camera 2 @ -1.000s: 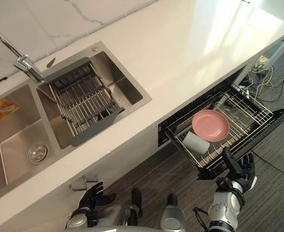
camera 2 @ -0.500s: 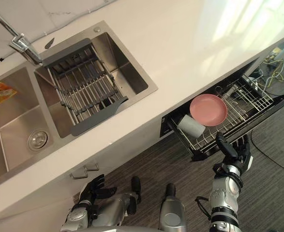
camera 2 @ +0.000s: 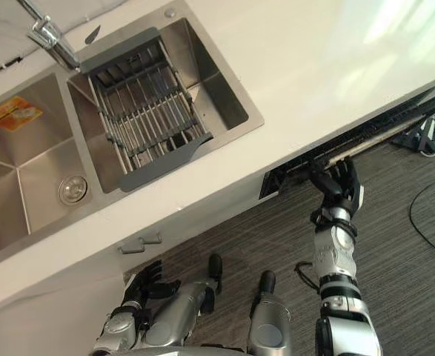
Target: Walk over to the sink, pick up the cup, carry it to the dishwasher, place the cup inside the dishwasher, then close the dishwasher door
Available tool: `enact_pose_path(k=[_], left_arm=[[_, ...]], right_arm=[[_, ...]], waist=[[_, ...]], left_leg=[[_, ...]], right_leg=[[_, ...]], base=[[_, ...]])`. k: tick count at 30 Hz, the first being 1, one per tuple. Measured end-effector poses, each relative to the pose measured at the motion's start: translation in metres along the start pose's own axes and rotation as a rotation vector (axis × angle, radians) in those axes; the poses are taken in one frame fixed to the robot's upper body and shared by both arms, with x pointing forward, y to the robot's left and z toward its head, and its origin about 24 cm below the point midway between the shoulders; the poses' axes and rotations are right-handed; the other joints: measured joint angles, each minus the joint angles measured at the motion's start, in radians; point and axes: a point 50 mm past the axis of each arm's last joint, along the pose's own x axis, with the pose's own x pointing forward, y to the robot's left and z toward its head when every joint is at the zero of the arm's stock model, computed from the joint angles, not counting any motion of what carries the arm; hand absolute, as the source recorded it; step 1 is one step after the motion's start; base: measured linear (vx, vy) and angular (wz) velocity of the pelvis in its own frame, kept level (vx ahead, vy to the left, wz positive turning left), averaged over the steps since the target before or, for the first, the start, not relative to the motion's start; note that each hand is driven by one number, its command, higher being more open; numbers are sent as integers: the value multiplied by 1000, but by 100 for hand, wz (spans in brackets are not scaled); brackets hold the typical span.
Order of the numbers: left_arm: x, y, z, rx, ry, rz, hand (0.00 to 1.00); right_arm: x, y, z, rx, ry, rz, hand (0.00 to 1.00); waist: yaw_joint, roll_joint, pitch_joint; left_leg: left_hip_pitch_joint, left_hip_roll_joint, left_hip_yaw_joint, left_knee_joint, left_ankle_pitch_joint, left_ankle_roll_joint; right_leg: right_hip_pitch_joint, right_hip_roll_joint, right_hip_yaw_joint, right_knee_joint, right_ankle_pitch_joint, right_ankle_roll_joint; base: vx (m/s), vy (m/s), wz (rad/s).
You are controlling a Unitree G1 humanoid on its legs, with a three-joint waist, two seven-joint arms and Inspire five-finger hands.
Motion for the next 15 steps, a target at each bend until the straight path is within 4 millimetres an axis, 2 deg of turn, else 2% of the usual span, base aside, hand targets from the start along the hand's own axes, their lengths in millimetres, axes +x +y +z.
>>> enact_pose_path(k=[2, 6, 15], left_arm=[[1, 4, 2, 7, -3, 6, 90], [1, 5, 1, 13, 0, 7, 90], [1, 3, 2, 62, -3, -15, 90]], right_arm=[[5, 4, 10, -16, -29, 26, 90], [11, 4, 23, -202, -44, 76, 90], [8, 12, 11, -373, -16, 139, 90]], waist=[[-3, -2, 7], [-3, -4, 9], [-5, -10, 6]], left_leg=[[-7, -1, -11, -10, 12, -1], [-9, 6, -16, -12, 21, -9], [-1, 25, -17, -30, 42, -24]], right_leg=[[-6, 0, -10, -2, 2, -3], [-6, 11, -12, -5, 7, -11], [-10, 25, -11, -6, 14, -23]], base=[[-11, -21, 13], [-27, -31, 1], [-36, -13, -1]])
